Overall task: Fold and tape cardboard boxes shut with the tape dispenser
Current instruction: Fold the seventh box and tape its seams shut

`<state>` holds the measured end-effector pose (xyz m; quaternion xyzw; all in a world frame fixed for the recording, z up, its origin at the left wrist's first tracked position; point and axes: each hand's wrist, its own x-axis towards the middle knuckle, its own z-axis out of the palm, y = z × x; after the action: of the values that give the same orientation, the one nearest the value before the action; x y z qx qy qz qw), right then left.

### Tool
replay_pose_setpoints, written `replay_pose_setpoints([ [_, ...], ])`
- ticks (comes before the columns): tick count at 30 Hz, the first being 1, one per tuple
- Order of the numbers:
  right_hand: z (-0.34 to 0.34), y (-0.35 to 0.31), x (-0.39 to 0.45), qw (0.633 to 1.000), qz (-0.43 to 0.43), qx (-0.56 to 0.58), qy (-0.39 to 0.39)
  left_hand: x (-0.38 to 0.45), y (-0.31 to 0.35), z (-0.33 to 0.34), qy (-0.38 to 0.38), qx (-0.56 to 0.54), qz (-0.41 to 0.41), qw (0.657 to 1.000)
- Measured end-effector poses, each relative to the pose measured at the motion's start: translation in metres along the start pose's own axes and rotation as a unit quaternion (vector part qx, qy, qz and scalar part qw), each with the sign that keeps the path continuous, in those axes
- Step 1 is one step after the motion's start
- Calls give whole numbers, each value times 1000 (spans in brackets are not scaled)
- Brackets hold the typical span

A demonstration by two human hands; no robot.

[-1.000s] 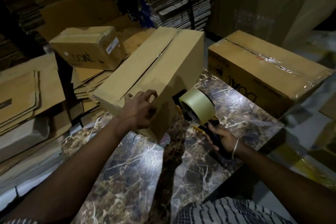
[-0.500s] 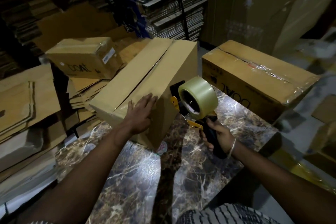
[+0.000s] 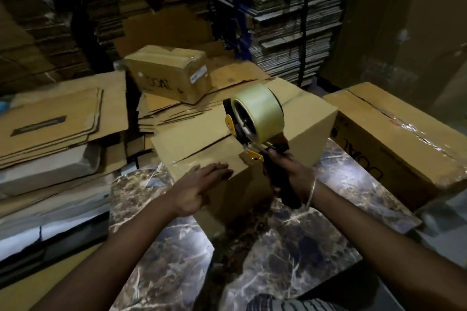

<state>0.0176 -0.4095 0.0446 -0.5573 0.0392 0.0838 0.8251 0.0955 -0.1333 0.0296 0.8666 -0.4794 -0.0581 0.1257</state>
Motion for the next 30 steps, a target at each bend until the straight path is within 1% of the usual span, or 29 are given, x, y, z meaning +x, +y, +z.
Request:
replay_pose_setpoints([
  [2,21,1,6,1000,7,-26,-8,-26,-2,0,-15,-22,-29,999],
  [5,58,5,14,997,11,-68,-27,-67,-3,-2,-2,-47,-49,998],
  [7,80,10,18,996,13,-78,-48,-89,0,0,-2,-20,-81,996],
  [9,96,14,22,996,22,-56,-68,-104,5,5,18,6,-114,993],
  [11,108,18,25,994,43,-31,-93,-113,7,13,67,20,-138,988],
  [12,112,20,27,993,55,-24,-105,-117,7,18,107,23,-147,983],
  [13,115,22,28,991,65,-19,-113,-121,7,25,161,14,-162,973],
  [14,117,24,30,991,73,-16,-115,-123,8,32,228,-14,-180,957],
  [15,118,25,31,990,80,-16,-111,-124,10,40,304,-68,-203,928],
  [16,118,25,31,990,88,-19,-105,-121,16,46,379,-145,-228,885],
  [17,119,24,31,990,92,-19,-101,-117,21,52,448,-222,-254,828],
  [19,118,23,31,990,99,-10,-96,-106,32,59,552,-314,-288,717],
  [21,117,22,33,990,109,-2,-90,-96,39,60,612,-382,-288,630],
  [23,116,23,35,990,119,-4,-80,-90,40,56,645,-487,-299,508],
  [24,116,23,36,990,121,-6,-77,-90,38,58,650,-521,-313,456],
  [25,116,24,36,990,120,-8,-75,-92,33,62,648,-535,-333,428],
  [26,116,24,36,990,119,-11,-75,-94,31,66,642,-536,-356,417],
  [27,116,24,36,990,117,-15,-77,-96,30,69,639,-519,-378,423],
  [28,117,25,35,990,113,-21,-79,-97,31,70,640,-487,-398,441],
  [30,117,27,35,991,104,-38,-76,-100,34,68,641,-395,-436,492],
])
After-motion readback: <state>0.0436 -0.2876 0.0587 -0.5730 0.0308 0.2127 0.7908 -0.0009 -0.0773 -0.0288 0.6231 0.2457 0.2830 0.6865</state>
